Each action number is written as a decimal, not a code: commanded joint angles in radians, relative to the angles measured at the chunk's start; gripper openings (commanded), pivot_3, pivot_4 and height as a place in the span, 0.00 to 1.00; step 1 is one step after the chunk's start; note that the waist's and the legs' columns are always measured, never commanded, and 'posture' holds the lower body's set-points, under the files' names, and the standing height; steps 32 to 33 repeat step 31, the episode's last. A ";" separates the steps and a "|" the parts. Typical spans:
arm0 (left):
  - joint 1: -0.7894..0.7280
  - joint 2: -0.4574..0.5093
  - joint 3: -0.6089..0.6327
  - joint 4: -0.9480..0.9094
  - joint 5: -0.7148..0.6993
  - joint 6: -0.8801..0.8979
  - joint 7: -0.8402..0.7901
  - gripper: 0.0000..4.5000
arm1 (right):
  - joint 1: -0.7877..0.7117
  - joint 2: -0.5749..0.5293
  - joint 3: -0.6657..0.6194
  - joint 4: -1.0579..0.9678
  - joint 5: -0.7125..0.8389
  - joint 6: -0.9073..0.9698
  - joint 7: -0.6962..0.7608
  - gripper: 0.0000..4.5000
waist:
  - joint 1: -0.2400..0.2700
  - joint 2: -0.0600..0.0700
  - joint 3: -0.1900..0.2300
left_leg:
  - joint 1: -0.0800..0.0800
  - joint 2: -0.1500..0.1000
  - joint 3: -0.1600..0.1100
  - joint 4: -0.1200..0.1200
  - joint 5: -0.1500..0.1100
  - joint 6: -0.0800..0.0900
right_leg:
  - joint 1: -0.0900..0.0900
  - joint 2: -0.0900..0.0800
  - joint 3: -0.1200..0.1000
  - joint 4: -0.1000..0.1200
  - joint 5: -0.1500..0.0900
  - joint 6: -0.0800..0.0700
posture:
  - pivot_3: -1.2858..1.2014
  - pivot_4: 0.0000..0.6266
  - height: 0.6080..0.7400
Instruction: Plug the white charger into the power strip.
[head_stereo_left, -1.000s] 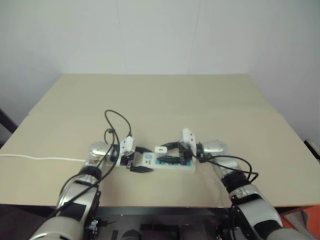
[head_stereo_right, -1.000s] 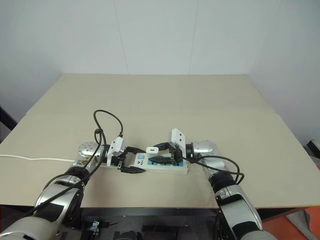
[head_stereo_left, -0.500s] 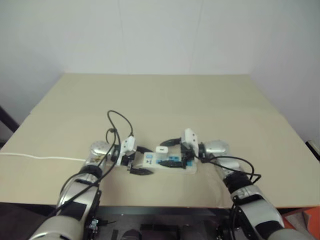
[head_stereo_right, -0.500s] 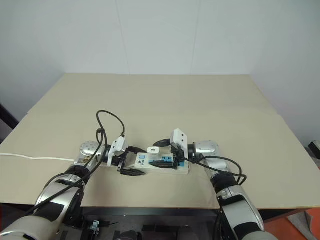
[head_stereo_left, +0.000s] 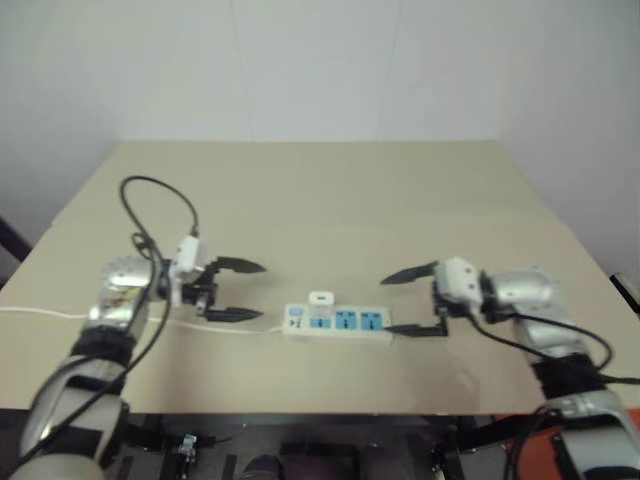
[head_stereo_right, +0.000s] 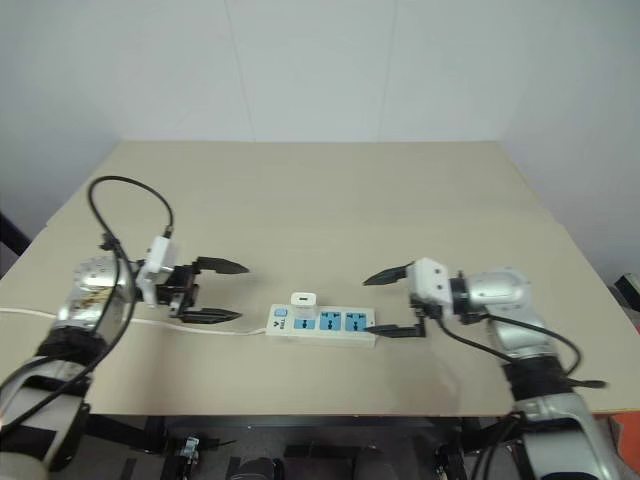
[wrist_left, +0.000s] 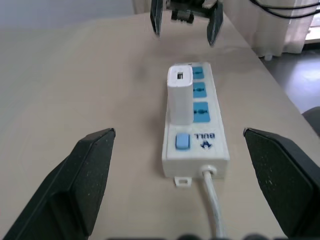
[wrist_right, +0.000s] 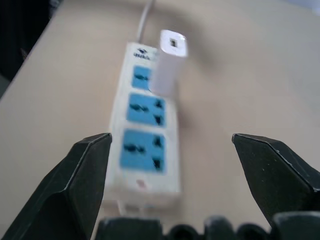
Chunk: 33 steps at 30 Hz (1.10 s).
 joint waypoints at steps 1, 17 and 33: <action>0.082 0.091 0.035 -0.049 -0.022 0.065 -0.003 0.99 | 0.071 -0.117 -0.087 -0.083 0.060 0.091 0.032 1.00 | 0.001 0.000 0.001 | 0.000 0.000 0.000 0.000 0.000 0.000 | 0.000 0.000 0.000 0.000 0.000 0.000 | 0.52 0.24 1.00; 0.234 0.049 0.174 -0.187 0.016 0.134 -0.003 0.99 | 0.350 -0.219 -0.232 -0.304 0.095 0.316 -0.158 1.00 | 0.024 0.000 0.002 | 0.001 0.002 0.004 0.000 0.000 0.000 | 0.000 0.000 0.001 -0.001 -0.002 0.003 | 0.52 0.24 1.00; 0.099 -0.030 0.149 -0.034 0.074 0.098 -0.003 0.99 | 0.452 -0.221 -0.306 -0.374 0.104 0.325 -0.210 1.00 | 0.023 0.000 0.002 | 0.000 0.002 0.004 0.000 0.000 0.000 | 0.000 0.001 0.001 -0.001 -0.002 0.004 | 0.52 0.24 1.00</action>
